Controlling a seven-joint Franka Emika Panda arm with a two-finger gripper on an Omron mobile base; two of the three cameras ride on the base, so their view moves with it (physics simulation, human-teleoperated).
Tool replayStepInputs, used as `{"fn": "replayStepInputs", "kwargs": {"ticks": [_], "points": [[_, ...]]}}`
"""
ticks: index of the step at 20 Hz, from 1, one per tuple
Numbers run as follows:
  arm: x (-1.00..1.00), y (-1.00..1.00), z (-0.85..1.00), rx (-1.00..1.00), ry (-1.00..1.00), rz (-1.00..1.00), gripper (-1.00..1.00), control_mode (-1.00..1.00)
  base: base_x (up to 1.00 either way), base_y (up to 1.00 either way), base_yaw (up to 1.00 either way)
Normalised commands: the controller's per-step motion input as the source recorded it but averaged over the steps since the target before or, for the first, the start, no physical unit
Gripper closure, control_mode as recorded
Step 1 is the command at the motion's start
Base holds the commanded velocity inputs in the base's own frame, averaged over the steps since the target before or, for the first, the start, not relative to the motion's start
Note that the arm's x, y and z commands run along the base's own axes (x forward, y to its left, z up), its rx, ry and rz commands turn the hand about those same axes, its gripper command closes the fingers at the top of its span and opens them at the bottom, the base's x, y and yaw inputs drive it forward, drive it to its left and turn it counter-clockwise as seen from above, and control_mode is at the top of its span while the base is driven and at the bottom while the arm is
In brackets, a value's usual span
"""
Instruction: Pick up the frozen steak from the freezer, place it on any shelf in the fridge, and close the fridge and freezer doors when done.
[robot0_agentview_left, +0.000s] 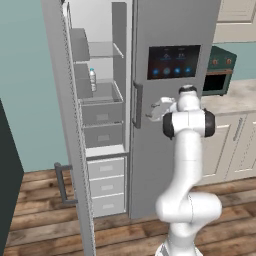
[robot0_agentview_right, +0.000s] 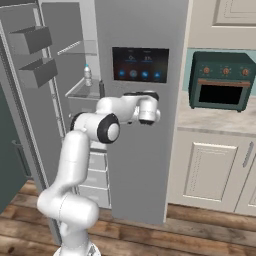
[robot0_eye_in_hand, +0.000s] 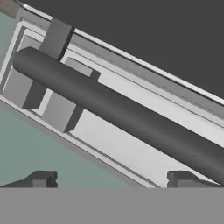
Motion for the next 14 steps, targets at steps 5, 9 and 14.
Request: {"fn": "replayStepInputs", "kwargs": {"ticks": [5,9,14], "points": [[-0.99,0.19,0.0,0.0,-0.14,0.0,-1.0,-1.0,0.0,0.0,0.0],[-1.0,0.29,0.09,-0.02,-0.35,0.0,-1.0,-1.0,0.0,0.0,0.0],[-1.0,0.39,0.8,-0.09,-0.38,0.0,-1.0,-1.0,0.0,0.0,0.0]]}}
